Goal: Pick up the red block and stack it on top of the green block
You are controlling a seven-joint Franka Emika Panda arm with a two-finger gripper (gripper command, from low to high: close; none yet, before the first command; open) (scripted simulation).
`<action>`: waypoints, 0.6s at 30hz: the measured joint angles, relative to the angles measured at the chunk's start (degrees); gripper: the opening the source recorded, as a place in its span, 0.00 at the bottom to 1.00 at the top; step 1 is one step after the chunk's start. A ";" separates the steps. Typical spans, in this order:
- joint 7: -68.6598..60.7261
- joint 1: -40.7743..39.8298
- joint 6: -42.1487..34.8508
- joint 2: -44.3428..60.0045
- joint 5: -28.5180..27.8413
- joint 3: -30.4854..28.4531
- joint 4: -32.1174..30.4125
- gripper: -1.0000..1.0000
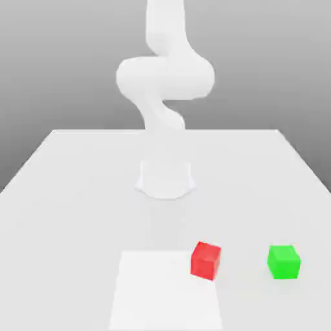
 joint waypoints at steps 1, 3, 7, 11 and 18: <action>-2.89 1.50 1.37 2.12 0.42 -0.99 -1.47 0.50; -8.47 4.37 4.01 6.29 1.19 -2.78 -4.29 0.50; -19.27 9.62 9.14 14.49 2.56 -5.53 -9.78 0.50; -30.15 13.87 14.39 22.95 3.70 -6.86 -15.38 0.50; -46.11 18.24 24.42 37.95 0.03 -6.38 -25.72 0.50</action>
